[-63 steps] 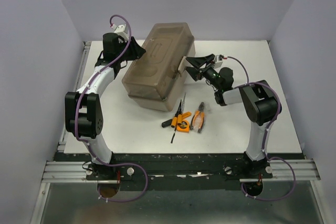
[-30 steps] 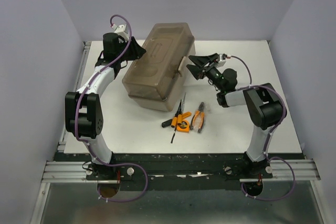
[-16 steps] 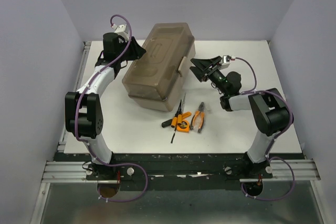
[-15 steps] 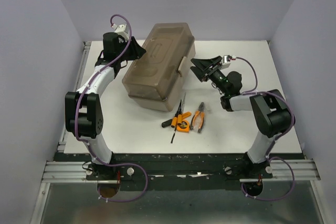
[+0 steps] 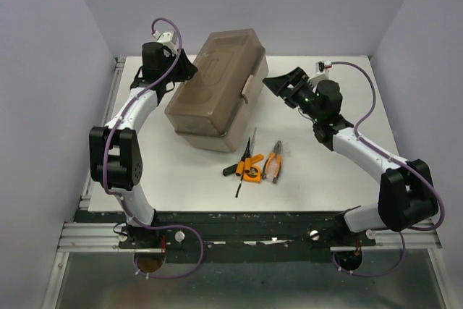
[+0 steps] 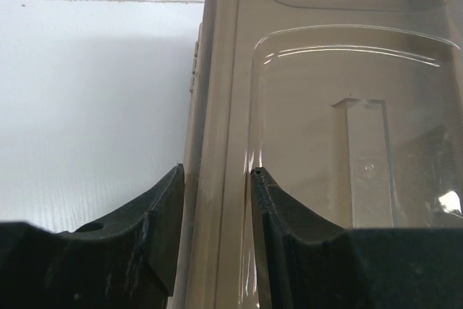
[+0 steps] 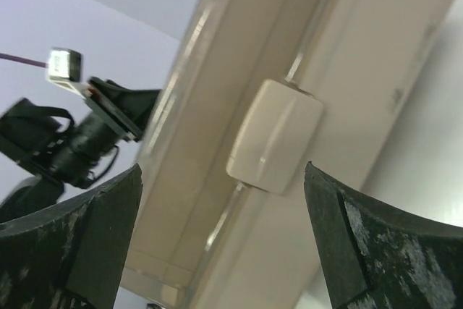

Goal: Pack the tool kit

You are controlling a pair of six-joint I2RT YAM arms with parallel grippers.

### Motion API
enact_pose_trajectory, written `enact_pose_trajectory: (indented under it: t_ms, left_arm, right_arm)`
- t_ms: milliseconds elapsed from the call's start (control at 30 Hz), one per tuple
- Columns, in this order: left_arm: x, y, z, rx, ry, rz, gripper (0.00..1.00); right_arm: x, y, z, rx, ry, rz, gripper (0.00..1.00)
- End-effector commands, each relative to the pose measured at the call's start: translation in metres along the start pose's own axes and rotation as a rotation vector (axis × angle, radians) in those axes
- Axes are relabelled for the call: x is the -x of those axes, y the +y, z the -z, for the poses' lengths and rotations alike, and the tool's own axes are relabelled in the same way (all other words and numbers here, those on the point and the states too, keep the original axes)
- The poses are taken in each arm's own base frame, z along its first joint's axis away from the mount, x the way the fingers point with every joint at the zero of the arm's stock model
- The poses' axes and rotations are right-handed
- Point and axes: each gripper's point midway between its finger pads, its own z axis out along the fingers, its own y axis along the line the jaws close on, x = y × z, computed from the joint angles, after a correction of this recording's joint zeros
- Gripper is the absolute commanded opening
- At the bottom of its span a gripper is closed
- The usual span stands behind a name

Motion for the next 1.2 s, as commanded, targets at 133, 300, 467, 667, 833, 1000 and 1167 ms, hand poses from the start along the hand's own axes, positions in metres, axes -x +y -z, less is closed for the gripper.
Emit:
enact_pose_trajectory:
  t_ms: [133, 300, 467, 667, 833, 1000, 1167]
  left_arm:
    - [-0.171, 0.074, 0.031, 0.306, 0.538, 0.059, 0.24]
    - [-0.15, 0.069, 0.037, 0.316, 0.48, 0.044, 0.31]
    - [-0.131, 0.072, 0.046, 0.352, 0.421, 0.034, 0.43]
    - [-0.114, 0.086, 0.059, 0.393, 0.365, 0.069, 0.44]
    - [-0.086, 0.09, 0.076, 0.415, 0.272, 0.117, 0.55]
    - [-0.046, 0.073, 0.101, 0.393, 0.12, 0.161, 0.75]
    - [-0.018, 0.044, 0.12, 0.309, 0.005, 0.198, 0.78]
  right_arm:
    - [-0.018, -0.028, 0.007, -0.17, 0.066, 0.124, 1.0]
    - [-0.02, -0.028, 0.008, -0.172, 0.076, 0.131, 1.0]
    - [-0.019, -0.026, 0.011, -0.172, 0.076, 0.138, 1.0]
    - [-0.018, -0.022, 0.014, -0.17, 0.086, 0.168, 1.0]
    - [-0.012, 0.002, 0.013, -0.138, 0.151, 0.28, 1.0]
    - [-0.016, 0.029, 0.015, -0.109, 0.259, 0.388, 1.0]
    - [-0.018, 0.065, 0.004, -0.051, 0.376, 0.426, 1.0]
